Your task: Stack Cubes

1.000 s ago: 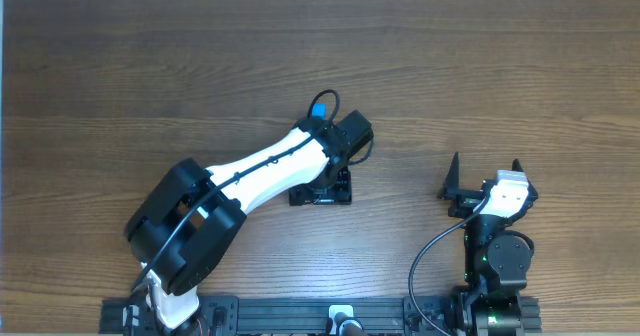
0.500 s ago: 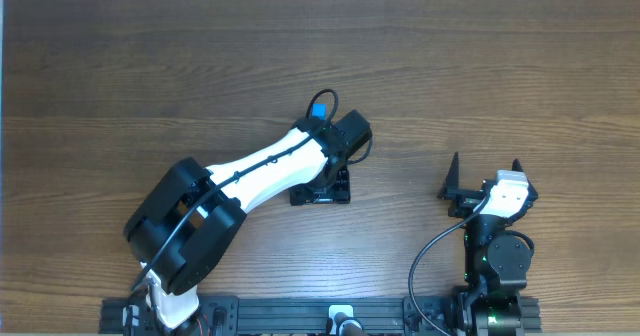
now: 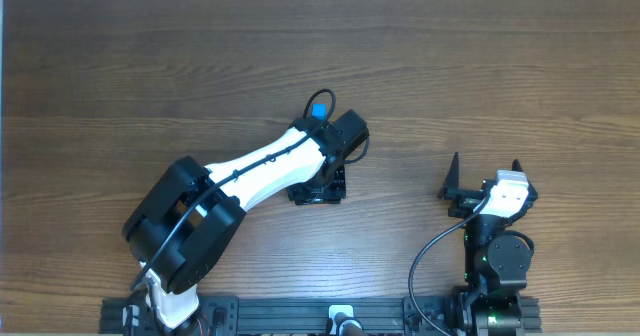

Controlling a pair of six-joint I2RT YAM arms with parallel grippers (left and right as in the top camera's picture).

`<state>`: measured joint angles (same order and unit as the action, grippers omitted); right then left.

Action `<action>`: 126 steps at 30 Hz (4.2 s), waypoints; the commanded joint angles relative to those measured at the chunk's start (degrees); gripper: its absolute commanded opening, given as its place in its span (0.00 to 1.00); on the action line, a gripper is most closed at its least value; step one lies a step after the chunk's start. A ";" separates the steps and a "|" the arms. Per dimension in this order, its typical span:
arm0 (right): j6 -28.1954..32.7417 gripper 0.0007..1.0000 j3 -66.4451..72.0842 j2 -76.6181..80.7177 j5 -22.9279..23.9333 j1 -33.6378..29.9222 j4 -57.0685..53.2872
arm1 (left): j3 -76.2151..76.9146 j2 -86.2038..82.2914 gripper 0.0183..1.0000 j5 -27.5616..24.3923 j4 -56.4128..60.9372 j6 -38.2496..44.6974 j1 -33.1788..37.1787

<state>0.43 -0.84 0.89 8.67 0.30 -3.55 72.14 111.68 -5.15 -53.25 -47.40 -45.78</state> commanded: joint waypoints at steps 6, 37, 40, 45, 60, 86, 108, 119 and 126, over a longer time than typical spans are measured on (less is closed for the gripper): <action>0.28 0.99 0.52 -0.59 -0.26 0.02 0.13 | -0.57 -1.20 0.38 0.26 -0.28 0.66 0.31; 0.28 0.99 0.52 -0.59 -0.26 0.02 0.13 | -0.57 -1.51 0.10 0.33 -0.74 1.99 0.31; 0.28 0.99 0.52 -0.59 -0.26 0.02 0.13 | -0.57 -2.38 0.08 1.20 -1.81 1.99 0.33; 0.28 0.99 0.52 -0.59 -0.26 0.02 0.13 | -0.55 -4.94 0.06 1.84 -4.24 2.21 1.07; 0.28 0.99 0.52 -0.59 -0.26 0.02 0.13 | 8.57 -7.91 0.08 4.61 -9.62 8.35 3.45; 0.28 0.99 0.52 -0.59 -0.26 0.02 0.11 | 24.22 4.42 0.12 2.23 -19.23 14.34 7.17; 0.28 0.99 0.50 -0.59 -0.26 0.02 0.13 | 24.20 6.71 0.07 0.68 -17.05 12.17 6.03; 0.28 0.99 0.52 -0.59 -0.26 0.02 0.11 | 23.43 6.97 0.07 0.70 -17.29 10.95 5.99; 0.28 0.99 0.52 -0.59 -0.26 0.02 0.13 | 23.43 6.97 0.07 0.70 -17.51 10.93 5.99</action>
<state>0.47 -0.84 0.89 8.67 0.30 -3.53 95.35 117.67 -4.08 -70.54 -35.79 -39.70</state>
